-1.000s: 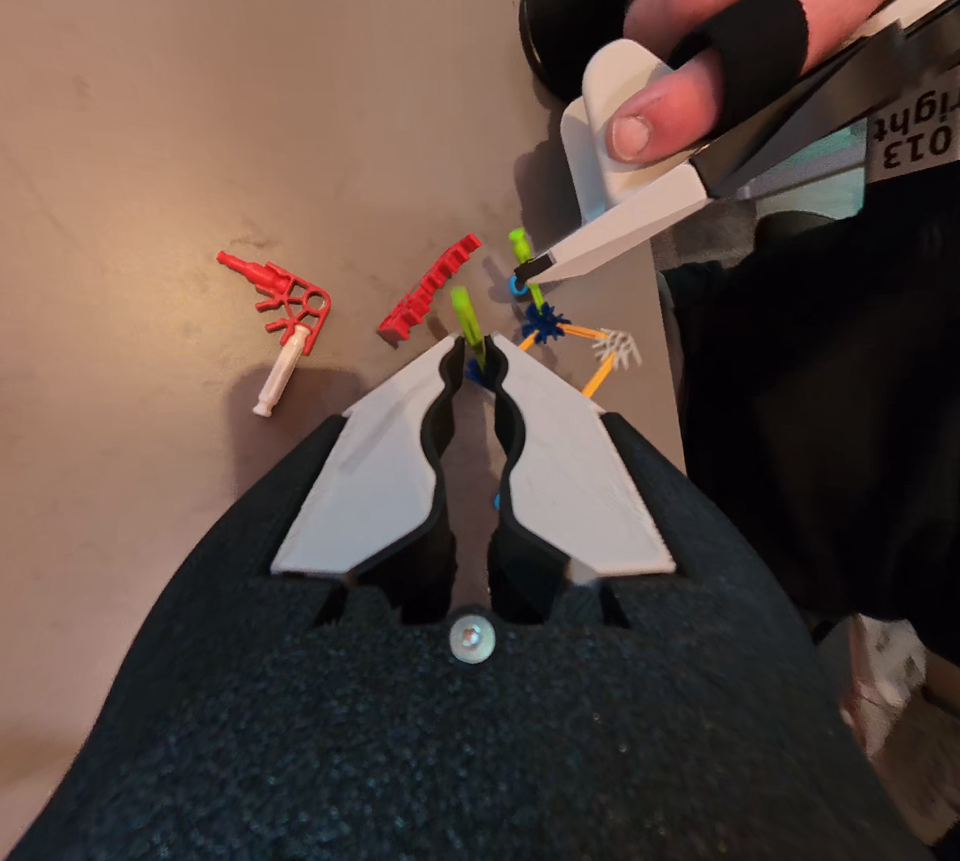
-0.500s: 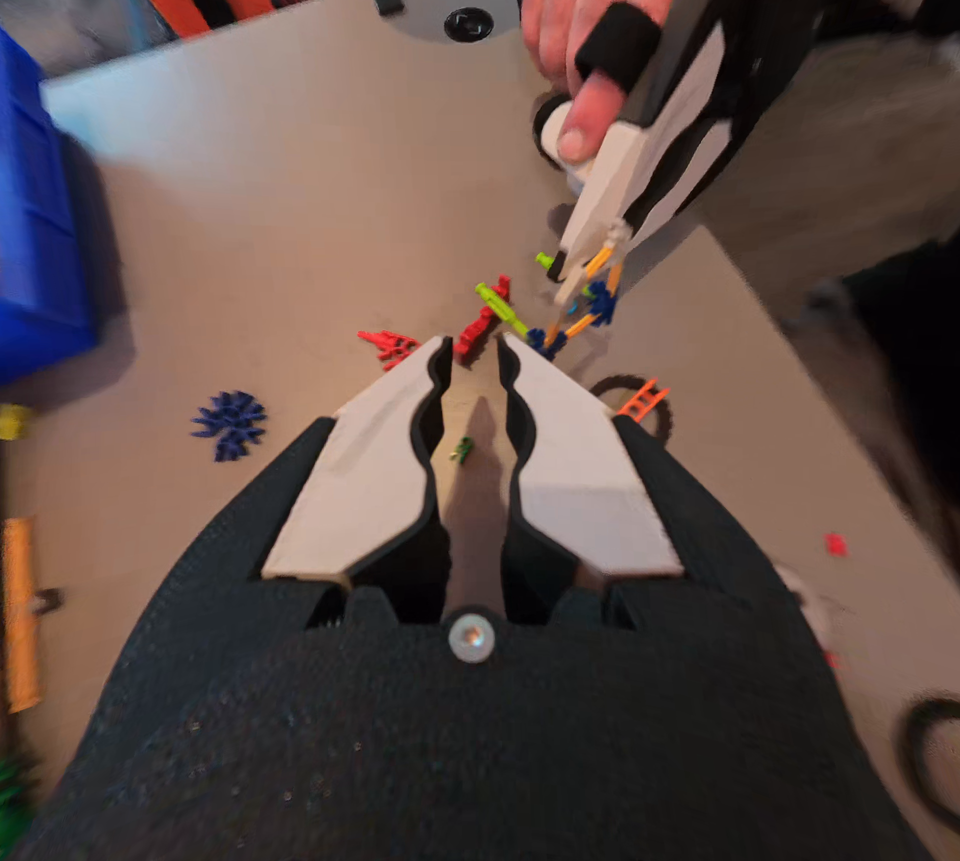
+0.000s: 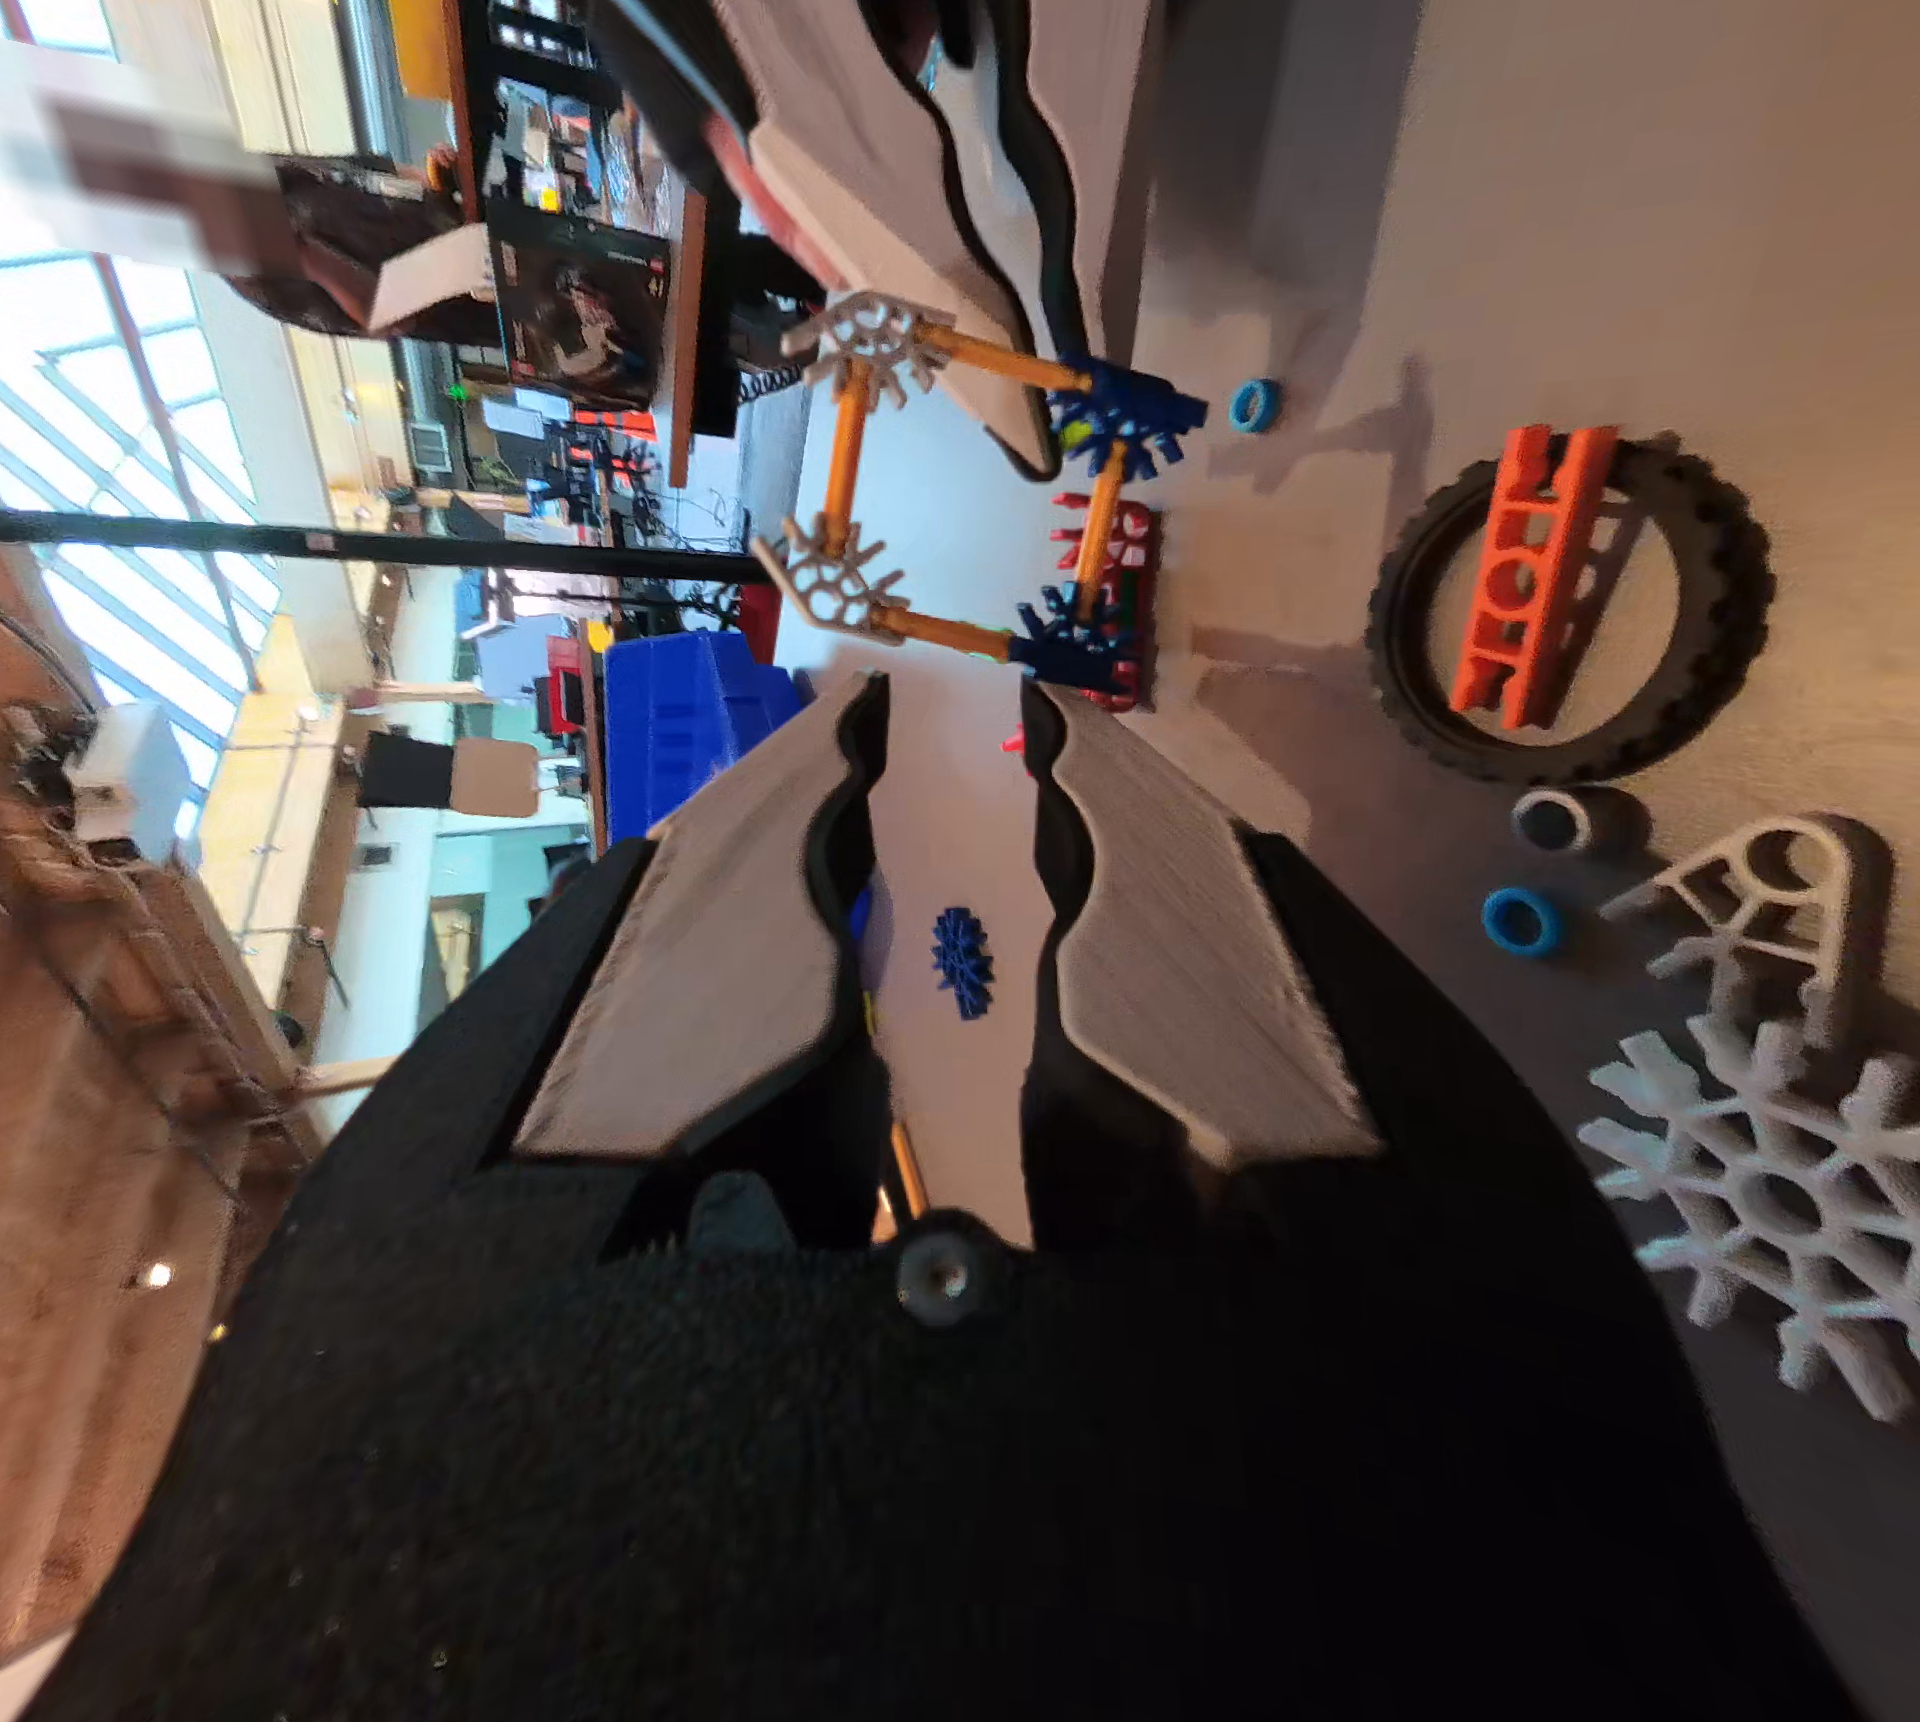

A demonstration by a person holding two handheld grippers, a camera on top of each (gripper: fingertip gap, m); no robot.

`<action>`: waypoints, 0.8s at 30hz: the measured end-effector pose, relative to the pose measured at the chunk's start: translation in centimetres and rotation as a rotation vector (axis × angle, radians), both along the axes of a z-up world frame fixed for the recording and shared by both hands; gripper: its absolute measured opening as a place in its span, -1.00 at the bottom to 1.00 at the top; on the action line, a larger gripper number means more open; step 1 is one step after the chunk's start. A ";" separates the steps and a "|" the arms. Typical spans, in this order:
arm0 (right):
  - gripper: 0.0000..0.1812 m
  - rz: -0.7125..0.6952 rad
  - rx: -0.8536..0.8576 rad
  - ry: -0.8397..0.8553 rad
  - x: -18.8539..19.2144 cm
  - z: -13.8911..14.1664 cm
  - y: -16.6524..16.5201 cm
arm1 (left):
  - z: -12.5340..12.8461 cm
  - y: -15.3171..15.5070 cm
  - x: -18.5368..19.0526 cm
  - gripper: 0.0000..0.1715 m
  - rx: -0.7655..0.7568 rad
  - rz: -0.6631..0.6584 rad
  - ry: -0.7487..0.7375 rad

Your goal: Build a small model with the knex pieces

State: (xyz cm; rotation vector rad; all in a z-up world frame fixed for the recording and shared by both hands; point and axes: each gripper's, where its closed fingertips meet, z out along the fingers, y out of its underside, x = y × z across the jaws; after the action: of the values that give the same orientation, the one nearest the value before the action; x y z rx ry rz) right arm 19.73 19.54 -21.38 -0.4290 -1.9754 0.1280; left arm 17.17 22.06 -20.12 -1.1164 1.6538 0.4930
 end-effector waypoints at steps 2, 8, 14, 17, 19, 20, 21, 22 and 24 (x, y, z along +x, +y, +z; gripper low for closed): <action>-0.95 0.010 0.003 -0.015 0.0 -0.2 0.1 | 0.3 0.0 0.2 -0.77 0.050 -0.023 0.007; -0.95 0.005 0.029 -0.031 -0.1 -0.5 0.6 | 0.1 -0.2 -0.4 -0.79 0.066 -0.033 0.037; -0.95 -0.023 0.096 -0.027 -0.3 -0.6 1.2 | -1.3 -1.1 -2.1 -0.52 -0.177 0.049 -0.014; -0.95 -0.022 0.112 -0.021 -0.4 -0.8 1.2 | -0.8 -2.4 -1.1 -0.50 -0.359 0.049 -0.152; -0.95 -0.020 0.117 -0.015 -0.6 -0.8 1.2 | -0.5 -2.9 -0.3 -0.59 -0.427 0.042 -0.224; -0.95 -0.018 0.114 -0.012 -0.6 -0.8 1.2 | -0.6 -3.0 0.0 -0.58 -0.465 0.043 -0.244; -0.95 -0.017 0.108 -0.010 -0.7 -0.9 1.2 | -0.7 -2.9 0.2 -0.57 -0.487 0.055 -0.266; -0.95 -0.016 0.109 -0.008 -0.7 -0.9 1.2 | -0.6 -2.7 0.4 -0.59 -0.502 0.064 -0.296; -0.95 -0.015 0.105 -0.006 -0.6 -0.8 1.2 | -0.5 -2.4 0.4 -0.65 -0.545 0.086 -0.351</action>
State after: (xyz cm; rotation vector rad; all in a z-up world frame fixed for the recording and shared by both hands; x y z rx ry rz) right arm 19.10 20.74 -22.21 -0.3759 -1.9748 0.0134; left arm 17.53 19.67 -20.67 -1.5727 1.4633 -0.1182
